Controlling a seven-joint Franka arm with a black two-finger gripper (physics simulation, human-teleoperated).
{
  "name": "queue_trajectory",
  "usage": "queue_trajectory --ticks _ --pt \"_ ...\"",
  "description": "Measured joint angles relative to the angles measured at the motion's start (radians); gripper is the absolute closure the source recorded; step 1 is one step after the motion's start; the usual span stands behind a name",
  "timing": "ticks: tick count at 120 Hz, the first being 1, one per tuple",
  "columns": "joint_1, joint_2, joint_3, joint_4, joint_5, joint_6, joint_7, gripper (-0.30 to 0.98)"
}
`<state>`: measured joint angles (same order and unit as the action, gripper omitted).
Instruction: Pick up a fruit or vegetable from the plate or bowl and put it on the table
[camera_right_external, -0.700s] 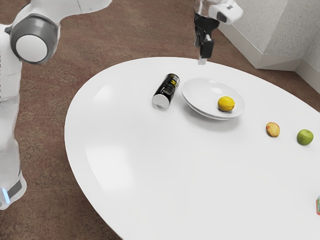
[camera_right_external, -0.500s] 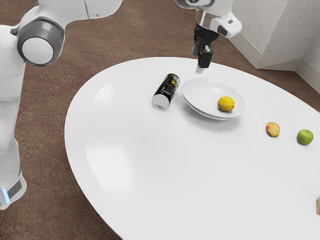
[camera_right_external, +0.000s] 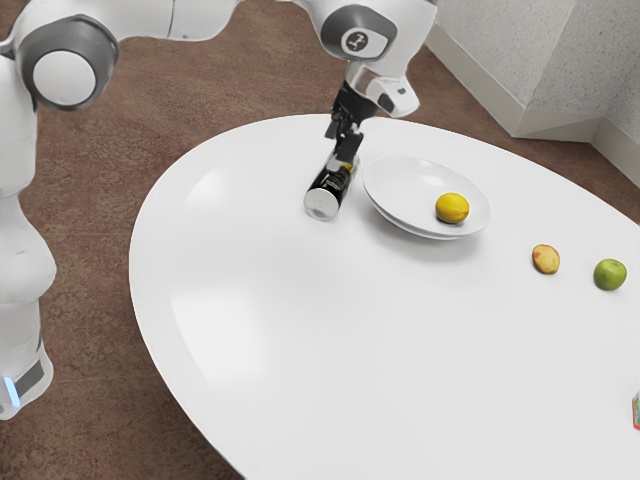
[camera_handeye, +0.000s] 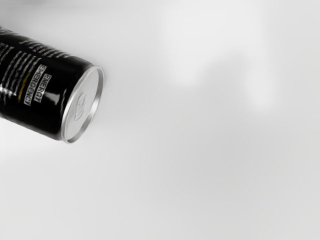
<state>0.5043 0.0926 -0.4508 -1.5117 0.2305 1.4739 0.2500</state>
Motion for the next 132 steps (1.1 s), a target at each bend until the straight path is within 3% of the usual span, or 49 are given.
queue_trajectory --ticks 9,21,34,50,63,68,77,103,125,132 --pt "0.08 0.035 -0.087 0.013 0.014 0.077 0.059 0.0" --pt "0.149 0.216 -0.267 0.204 0.085 0.149 0.133 0.0" --pt "0.167 0.373 -0.337 0.378 0.14 0.197 0.217 0.0" --pt "0.263 0.458 -0.446 0.44 0.198 0.229 0.326 0.0" --pt "0.416 0.499 -0.667 0.438 0.283 0.248 0.409 0.0" --pt "0.452 0.512 -0.71 0.429 0.314 0.271 0.439 0.0" --pt "0.468 0.523 -0.695 0.391 0.344 0.354 0.489 0.0" --pt "0.467 0.601 -0.638 0.341 0.35 0.572 0.599 0.0" --pt "0.373 0.609 -0.545 0.306 0.282 0.688 0.66 0.0" --pt "0.351 0.608 -0.535 0.304 0.233 0.722 0.674 0.0"
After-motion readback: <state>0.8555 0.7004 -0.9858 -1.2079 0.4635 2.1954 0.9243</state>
